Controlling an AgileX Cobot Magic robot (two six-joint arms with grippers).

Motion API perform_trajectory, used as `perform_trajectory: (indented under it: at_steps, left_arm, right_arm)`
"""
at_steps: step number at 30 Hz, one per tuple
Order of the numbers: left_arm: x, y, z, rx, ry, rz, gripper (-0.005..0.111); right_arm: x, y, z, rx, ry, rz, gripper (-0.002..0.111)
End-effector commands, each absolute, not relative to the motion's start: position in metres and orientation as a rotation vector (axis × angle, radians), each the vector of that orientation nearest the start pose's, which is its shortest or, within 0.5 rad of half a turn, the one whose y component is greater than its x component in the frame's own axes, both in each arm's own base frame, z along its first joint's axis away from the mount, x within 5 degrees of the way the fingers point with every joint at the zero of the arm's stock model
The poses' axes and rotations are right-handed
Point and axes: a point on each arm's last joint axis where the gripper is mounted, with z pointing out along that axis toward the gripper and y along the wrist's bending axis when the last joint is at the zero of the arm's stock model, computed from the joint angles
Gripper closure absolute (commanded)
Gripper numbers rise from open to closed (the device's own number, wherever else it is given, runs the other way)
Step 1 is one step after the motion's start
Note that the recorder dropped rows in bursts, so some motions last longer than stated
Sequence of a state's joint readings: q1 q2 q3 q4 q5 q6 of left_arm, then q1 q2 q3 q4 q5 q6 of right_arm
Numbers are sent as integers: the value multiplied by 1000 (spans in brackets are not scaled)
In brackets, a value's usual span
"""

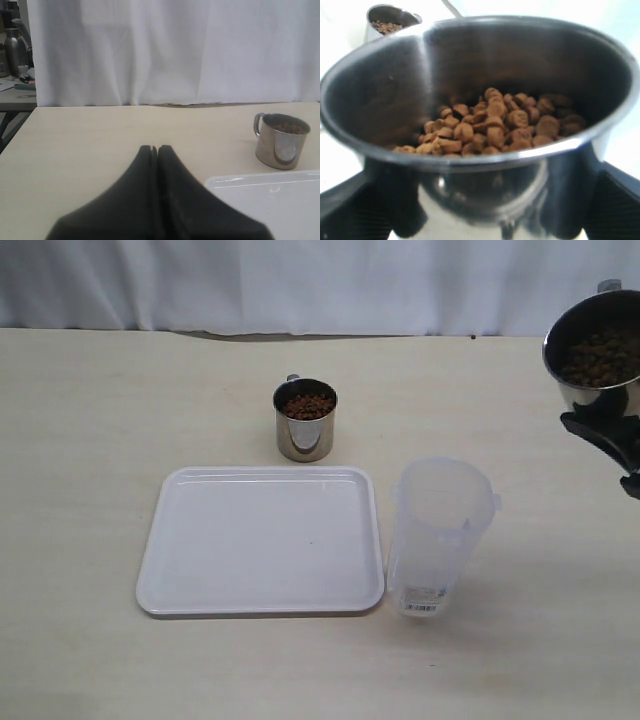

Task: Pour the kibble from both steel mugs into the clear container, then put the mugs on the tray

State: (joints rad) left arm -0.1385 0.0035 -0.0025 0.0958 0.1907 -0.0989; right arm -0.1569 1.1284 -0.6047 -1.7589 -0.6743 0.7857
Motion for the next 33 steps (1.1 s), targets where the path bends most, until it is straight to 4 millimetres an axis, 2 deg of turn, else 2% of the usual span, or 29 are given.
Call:
perform_trajectory:
  at_steps: [1, 8, 33]
  left_arm:
    - [56, -6, 197, 99, 1655, -88, 107]
    - [56, -6, 197, 97, 1655, -90, 107]
    - [56, -6, 197, 97, 1655, -90, 107]
  right_arm:
    - [217, 25, 273, -1218, 1585, -17, 103]
    - [216, 27, 273, -1318, 1500, -77, 103]
    - [210, 37, 272, -1398, 1393, 52, 103]
